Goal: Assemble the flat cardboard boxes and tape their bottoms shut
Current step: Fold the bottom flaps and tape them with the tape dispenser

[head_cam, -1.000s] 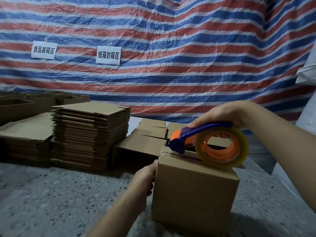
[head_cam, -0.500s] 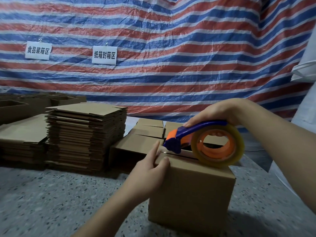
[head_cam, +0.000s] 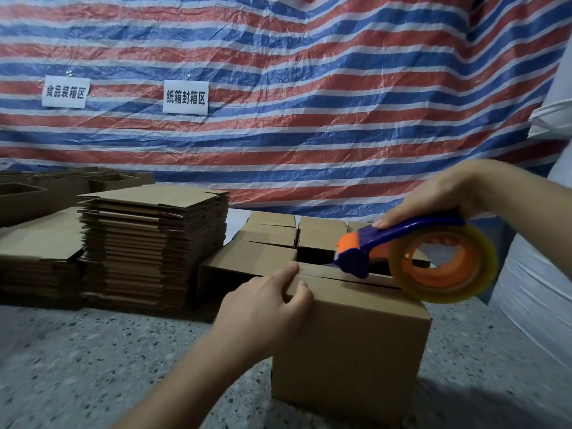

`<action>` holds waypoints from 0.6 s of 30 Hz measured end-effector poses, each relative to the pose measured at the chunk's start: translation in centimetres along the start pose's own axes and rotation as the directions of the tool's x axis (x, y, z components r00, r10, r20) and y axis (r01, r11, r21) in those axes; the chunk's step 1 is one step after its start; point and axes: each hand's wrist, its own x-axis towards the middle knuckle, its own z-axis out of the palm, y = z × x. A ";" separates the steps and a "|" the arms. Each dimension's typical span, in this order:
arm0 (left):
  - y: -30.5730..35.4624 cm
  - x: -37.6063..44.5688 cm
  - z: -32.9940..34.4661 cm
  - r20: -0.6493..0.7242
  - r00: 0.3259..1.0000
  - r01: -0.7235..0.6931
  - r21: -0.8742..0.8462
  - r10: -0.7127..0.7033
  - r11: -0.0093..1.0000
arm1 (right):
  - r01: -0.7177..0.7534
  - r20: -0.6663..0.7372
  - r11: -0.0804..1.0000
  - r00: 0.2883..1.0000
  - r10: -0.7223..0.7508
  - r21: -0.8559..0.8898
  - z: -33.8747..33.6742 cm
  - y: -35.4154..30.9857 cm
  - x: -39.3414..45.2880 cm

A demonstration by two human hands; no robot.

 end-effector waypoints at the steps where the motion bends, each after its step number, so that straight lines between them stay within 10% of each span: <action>1: 0.0 0.0 0.0 -0.011 1.000 -0.008 0.010 0.008 1.000 | -0.012 0.010 1.000 1.000 0.012 -0.006 -0.3 0.8 0.0; 18: 5.3 1.5 0.7 0.258 0.906 -0.410 0.332 0.336 0.850 | -0.039 0.081 0.999 0.996 0.041 -0.024 1.4 4.3 0.4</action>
